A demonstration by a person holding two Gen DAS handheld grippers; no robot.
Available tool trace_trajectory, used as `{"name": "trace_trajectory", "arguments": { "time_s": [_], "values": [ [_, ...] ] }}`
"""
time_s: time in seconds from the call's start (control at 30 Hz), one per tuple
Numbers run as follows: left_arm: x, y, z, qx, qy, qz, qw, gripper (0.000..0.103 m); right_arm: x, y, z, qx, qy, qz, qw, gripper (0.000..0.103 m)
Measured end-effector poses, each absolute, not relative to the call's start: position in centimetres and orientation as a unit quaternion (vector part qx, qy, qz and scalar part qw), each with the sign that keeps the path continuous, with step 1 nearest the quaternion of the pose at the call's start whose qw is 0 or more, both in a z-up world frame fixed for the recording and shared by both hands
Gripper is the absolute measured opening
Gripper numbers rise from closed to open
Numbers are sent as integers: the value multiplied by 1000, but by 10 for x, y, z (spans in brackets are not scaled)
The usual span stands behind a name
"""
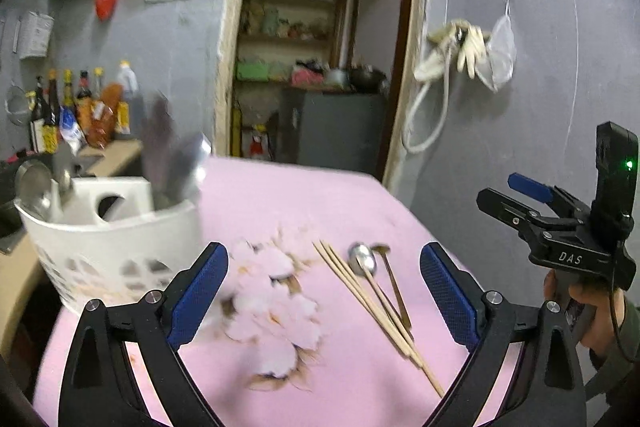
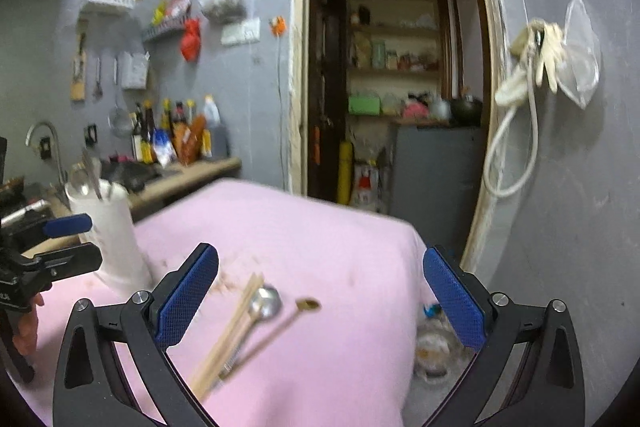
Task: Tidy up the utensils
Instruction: 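Move both tools back over the chopsticks and spoons on the tablecloth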
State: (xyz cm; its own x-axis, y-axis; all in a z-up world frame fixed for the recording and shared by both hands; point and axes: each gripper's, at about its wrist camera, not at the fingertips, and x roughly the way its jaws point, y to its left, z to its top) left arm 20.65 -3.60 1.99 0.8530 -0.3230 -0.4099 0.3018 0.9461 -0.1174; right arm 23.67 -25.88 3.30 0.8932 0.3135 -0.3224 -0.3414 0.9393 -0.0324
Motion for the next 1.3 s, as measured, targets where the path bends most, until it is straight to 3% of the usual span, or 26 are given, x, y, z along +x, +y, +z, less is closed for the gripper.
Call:
{"name": "trace_trajectory", "arguments": {
  "time_s": [0.23,0.3,0.37,0.53,0.8,1.03,1.3],
  "values": [
    [240,-56,-3,-30,310,-172,934,94,265,-273,4,-36,250,169,953,102],
    [249,-59,-7,-33,329,-169,928,93,271,-273,-2,-40,273,174,945,96],
    [256,-61,-11,-36,343,-169,923,90,277,-270,-9,-44,291,182,938,82],
    [278,-69,-24,-32,388,-175,905,60,294,-261,-22,-57,333,203,919,66],
    [324,-66,-46,-78,449,-180,871,29,311,-247,-35,-65,368,226,900,50],
    [349,-61,-56,-101,461,-176,864,20,329,-234,-42,-88,386,228,889,45],
    [369,-62,-57,-120,464,-181,859,19,343,-230,-43,-87,396,233,884,45]
  ]
}}
